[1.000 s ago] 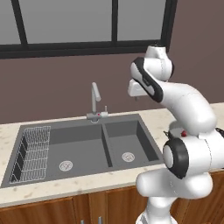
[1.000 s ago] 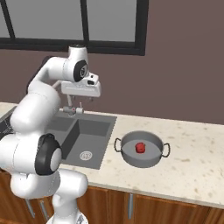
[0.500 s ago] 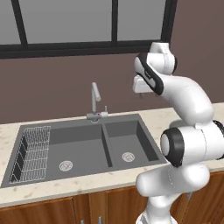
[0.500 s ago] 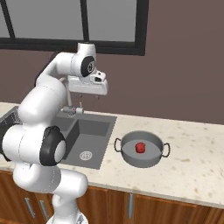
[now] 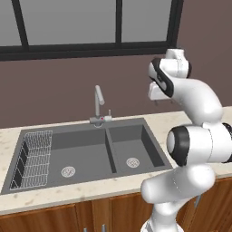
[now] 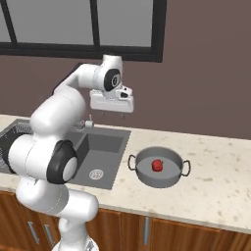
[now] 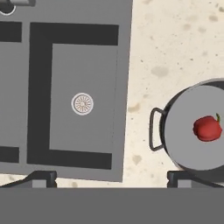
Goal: Dump the bell pepper from the pot into the sink. Then turn on the water and wash the bell pepper. Then turn off the water and put the bell pepper back in the pot.
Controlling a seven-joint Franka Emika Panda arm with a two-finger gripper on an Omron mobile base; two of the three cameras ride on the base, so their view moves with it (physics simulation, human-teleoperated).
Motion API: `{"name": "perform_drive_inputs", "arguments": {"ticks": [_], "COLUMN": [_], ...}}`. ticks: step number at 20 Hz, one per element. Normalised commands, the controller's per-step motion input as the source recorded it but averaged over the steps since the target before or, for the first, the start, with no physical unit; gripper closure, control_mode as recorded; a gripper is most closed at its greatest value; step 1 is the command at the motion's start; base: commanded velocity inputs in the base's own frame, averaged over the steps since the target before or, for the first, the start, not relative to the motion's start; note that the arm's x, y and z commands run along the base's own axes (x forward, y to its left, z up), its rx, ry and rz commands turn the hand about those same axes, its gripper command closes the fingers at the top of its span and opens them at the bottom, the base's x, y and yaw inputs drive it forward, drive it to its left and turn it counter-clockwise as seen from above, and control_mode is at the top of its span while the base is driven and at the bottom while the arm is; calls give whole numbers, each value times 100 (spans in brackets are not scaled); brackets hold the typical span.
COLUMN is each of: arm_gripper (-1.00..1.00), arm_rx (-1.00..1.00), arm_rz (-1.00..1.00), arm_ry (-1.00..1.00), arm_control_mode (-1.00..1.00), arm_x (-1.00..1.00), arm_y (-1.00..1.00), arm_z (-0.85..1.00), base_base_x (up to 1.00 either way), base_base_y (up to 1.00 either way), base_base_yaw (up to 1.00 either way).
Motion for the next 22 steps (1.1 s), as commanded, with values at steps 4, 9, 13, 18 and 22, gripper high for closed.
{"name": "perform_drive_inputs", "arguments": {"ticks": [4,9,13,18,22], "arm_gripper": [-100,-100,-100,-100,-100], "arm_rx": [-4,-6,-7,-6,-4], "arm_rz": [0,0,0,0,1], "arm_ry": [1,8,12,12,15], "arm_control_mode": [-100,-100,-100,-100,-100], "arm_x": [-12,-2,0,0,-5], "arm_y": [-41,-33,-12,-11,-9], "arm_z": [-28,-40,-43,-39,-42], "base_base_x": [0,0,0,0,0], "base_base_y": [0,0,0,0,0], "base_base_yaw": [0,0,0,0,0]}}
